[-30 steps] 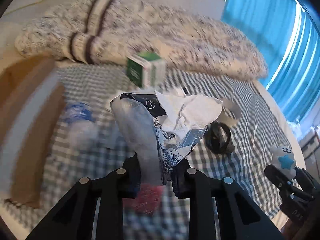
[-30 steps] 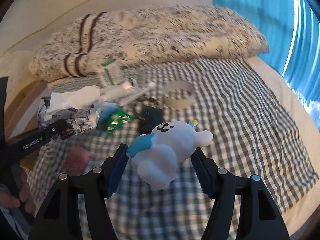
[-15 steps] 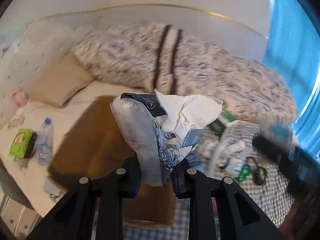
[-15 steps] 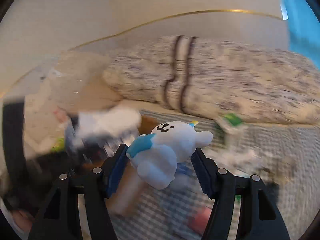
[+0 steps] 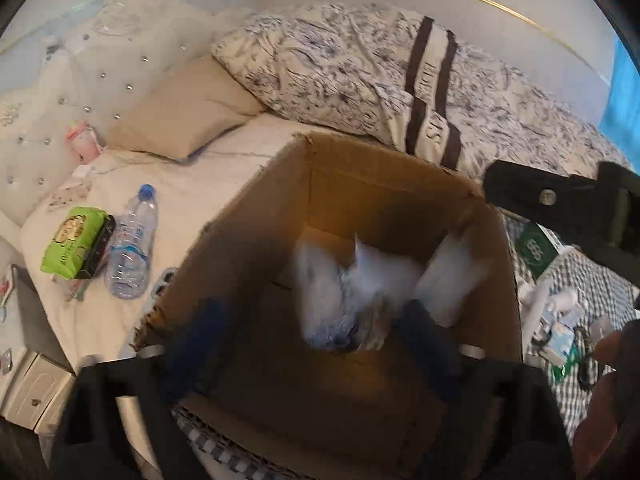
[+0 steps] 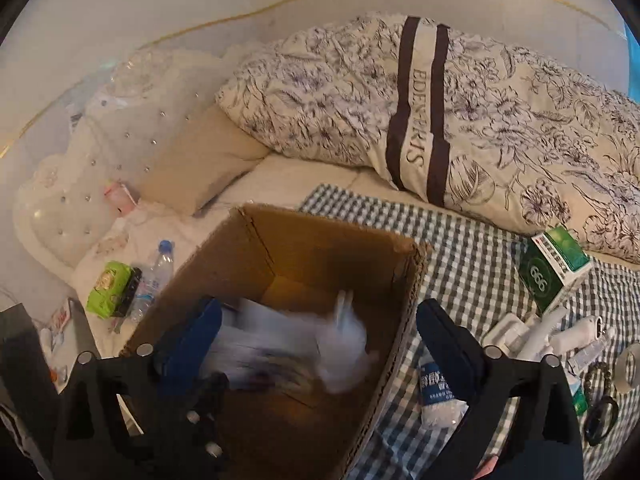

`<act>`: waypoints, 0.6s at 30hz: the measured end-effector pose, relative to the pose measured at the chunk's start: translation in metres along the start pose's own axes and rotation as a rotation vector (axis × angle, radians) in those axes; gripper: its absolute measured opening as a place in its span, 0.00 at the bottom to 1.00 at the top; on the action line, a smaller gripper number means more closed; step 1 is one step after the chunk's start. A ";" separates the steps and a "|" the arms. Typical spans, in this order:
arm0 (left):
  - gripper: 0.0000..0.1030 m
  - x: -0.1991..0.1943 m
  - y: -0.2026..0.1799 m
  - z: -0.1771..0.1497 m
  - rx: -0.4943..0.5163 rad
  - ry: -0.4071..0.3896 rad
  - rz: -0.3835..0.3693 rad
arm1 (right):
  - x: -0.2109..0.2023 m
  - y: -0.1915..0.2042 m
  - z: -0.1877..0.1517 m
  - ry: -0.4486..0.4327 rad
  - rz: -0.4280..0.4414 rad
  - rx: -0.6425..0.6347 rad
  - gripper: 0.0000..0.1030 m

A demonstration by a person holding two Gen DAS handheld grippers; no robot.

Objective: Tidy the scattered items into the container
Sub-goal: 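Drop the plush toy and tissue bundle into the cardboard box, open both grippers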

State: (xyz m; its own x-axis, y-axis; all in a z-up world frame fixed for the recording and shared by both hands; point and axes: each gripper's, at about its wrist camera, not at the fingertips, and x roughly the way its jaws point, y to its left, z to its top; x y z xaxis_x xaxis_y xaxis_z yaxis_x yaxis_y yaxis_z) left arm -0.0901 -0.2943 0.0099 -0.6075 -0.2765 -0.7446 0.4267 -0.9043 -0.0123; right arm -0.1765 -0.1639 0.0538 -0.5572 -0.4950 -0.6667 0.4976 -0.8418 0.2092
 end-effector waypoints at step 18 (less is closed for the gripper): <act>1.00 -0.131 -0.093 -0.028 0.078 -0.157 -0.189 | -0.208 -0.100 -0.042 -0.212 -0.180 0.086 0.96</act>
State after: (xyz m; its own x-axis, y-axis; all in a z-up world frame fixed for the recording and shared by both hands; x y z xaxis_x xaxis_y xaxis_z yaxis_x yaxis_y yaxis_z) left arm -0.0316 -0.1645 0.0905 -0.7707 -0.1422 -0.6212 0.2468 -0.9653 -0.0852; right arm -0.0827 0.0321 0.1413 -0.7624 -0.3625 -0.5360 0.3252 -0.9308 0.1668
